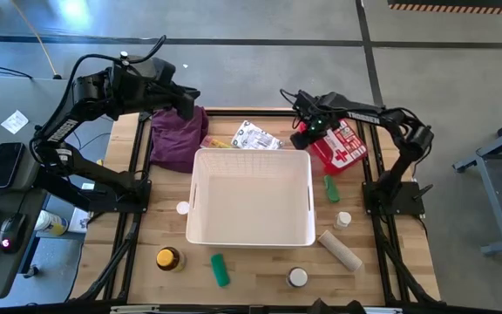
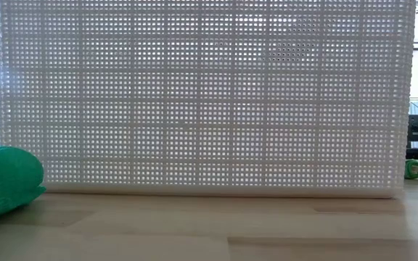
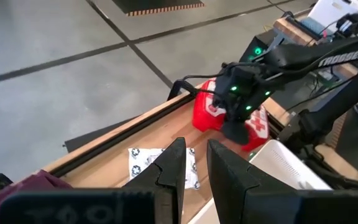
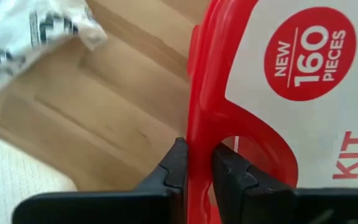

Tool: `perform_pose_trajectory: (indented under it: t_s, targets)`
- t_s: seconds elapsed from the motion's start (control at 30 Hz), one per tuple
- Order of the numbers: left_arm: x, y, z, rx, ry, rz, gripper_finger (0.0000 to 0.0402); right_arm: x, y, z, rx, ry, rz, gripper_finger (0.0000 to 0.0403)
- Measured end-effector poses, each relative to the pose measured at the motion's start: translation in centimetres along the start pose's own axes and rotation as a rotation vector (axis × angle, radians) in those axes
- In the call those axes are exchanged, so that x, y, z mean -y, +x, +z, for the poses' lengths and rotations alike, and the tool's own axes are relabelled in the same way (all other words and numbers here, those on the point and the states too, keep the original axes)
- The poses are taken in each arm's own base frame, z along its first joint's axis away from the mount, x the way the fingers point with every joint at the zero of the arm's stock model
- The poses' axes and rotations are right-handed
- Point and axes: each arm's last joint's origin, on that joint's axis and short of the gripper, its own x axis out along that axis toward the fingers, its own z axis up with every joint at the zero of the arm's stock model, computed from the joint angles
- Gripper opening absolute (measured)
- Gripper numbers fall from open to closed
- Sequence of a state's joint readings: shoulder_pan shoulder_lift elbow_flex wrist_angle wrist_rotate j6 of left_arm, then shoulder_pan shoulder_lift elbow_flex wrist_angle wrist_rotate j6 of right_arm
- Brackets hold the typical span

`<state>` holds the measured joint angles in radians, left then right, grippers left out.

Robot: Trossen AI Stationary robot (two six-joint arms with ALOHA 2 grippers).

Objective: Pick & place medical supplies in basket/bin
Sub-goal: Put the red first aid kit into the white bin

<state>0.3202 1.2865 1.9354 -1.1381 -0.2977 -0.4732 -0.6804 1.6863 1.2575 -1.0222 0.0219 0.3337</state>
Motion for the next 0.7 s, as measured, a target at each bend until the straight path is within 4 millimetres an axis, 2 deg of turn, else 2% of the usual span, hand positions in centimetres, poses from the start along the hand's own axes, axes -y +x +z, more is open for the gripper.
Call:
perform_pose_trajectory:
  t_s: [0.23, 0.47, 0.57, 0.7]
  targets:
    - [0.1, 0.0, 0.3, 0.025, 0.016, -0.012, 0.0101, 1.0, -5.3, -2.5, 0.115, 0.008, 0.035, 0.0031]
    - [0.4, 0.0, 0.7, 0.074, 0.034, -0.033, 0.0101, 1.8, -12.3, -5.9, 0.350, -0.011, 0.122, 0.0030]
    - [0.5, -0.1, 1.0, 0.100, 0.063, -0.043, 0.0101, 1.4, -15.5, -6.9, 0.457, -0.040, 0.185, 0.0030]
    - [0.6, -0.1, 1.3, 0.138, 0.094, -0.056, 0.0101, -0.5, -20.2, -7.4, 0.572, -0.124, 0.287, 0.0030]
